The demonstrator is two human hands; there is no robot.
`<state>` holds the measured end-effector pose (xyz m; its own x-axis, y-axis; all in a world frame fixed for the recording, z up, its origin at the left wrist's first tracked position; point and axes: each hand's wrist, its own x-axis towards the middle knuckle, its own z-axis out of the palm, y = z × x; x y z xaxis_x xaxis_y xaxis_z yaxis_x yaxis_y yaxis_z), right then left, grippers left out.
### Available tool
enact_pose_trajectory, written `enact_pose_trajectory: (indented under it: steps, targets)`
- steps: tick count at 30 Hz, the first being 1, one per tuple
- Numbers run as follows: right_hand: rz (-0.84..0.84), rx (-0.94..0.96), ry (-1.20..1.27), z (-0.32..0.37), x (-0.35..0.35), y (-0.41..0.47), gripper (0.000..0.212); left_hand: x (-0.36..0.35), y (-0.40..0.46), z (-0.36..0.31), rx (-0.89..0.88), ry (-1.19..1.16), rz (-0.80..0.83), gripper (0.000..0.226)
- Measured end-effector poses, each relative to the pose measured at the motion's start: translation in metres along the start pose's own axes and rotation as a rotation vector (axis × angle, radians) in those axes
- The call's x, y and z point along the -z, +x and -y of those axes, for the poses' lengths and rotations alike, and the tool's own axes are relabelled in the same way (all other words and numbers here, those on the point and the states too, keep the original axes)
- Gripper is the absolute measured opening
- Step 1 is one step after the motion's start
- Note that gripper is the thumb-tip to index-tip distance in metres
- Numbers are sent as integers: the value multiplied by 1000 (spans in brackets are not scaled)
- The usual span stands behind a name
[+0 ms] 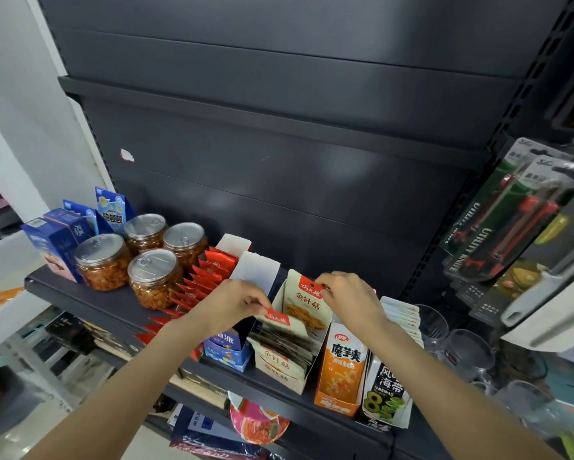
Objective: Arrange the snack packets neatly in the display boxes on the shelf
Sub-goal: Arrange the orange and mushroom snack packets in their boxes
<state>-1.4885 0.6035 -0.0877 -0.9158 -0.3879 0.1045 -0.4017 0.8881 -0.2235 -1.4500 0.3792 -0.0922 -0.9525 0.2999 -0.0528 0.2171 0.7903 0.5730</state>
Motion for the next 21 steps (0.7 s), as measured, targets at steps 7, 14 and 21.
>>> enact_pose_trajectory:
  steps: [7,14,21]
  targets:
    - [-41,-26,-64,2,-13,4,27,15,1,-3,14,-4,-239,18]
    - [35,-200,94,-1,-22,13,16,14,8,-4,36,-5,-222,18]
    - [142,-262,247,-8,-27,12,12,15,8,-8,50,14,-234,20]
